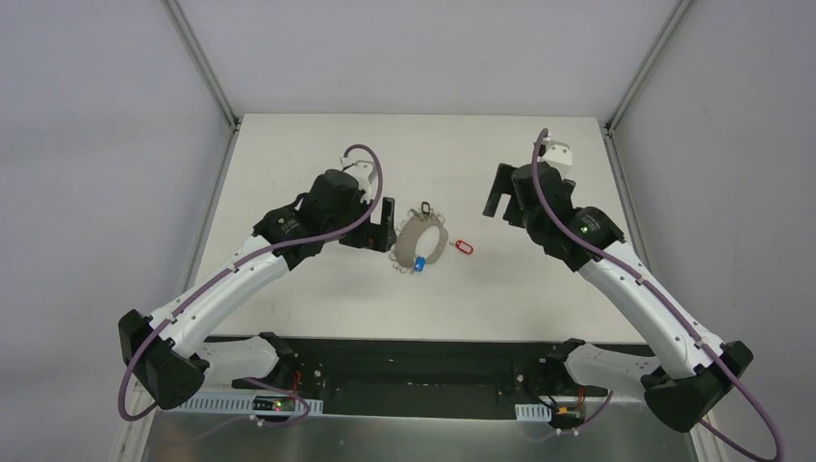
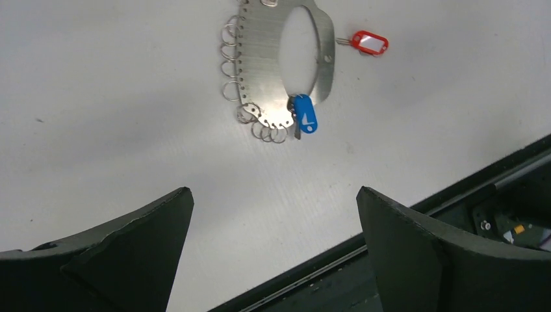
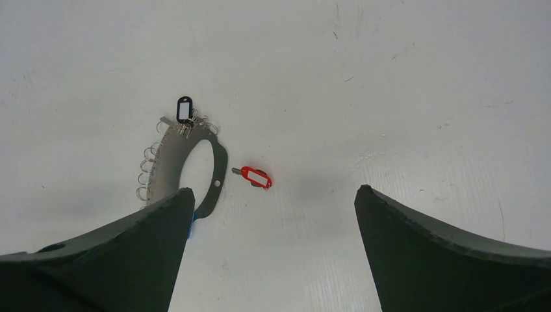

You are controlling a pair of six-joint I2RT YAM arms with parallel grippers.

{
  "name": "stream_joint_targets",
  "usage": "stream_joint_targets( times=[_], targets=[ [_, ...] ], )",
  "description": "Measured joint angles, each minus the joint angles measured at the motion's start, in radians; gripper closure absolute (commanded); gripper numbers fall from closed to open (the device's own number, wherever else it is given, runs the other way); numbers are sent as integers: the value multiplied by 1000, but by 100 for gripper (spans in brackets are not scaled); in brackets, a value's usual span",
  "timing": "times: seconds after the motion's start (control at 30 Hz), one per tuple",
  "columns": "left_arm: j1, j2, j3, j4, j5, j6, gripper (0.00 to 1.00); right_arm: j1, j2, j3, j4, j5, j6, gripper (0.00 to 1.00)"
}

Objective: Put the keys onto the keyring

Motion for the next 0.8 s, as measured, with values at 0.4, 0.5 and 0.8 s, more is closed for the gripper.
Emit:
stream_joint_targets(
  times=[0.4, 0.5, 0.8],
  targets=[
    [38, 3, -2, -15, -48, 32, 1, 6, 153, -54, 108, -118, 31, 1],
    [38, 2, -12, -14, -69, 35, 1, 24, 222, -44, 113, -123, 54, 1],
    [38, -1, -37, -18, -111, 34, 1, 117, 400, 25, 121, -219, 53, 5]
  ],
)
